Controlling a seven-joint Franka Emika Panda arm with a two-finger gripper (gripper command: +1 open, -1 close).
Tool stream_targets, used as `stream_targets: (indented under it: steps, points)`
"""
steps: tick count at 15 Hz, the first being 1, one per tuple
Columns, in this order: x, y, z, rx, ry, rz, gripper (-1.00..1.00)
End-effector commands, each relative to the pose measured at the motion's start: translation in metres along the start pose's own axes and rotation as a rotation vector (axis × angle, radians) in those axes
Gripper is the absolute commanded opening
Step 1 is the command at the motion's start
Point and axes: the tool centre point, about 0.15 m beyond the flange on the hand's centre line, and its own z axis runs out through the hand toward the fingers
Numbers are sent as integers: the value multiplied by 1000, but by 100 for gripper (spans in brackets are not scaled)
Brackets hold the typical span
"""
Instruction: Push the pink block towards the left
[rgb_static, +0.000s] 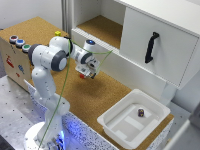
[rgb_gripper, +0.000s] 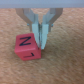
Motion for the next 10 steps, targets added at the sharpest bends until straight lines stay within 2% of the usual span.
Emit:
stream_targets:
  steps: [1,3,5,6,10]
  points:
    - [11,-11,-20,2,-12,-51,-100]
    - [3,-8,-45,18,-16,-76,-100]
    - [-6,-16,-54,29,-26,-121,-100]
    - [-9,-21,-54,34,-30,-138,100]
    - [-18,-33,-38,77,-43,-204,100]
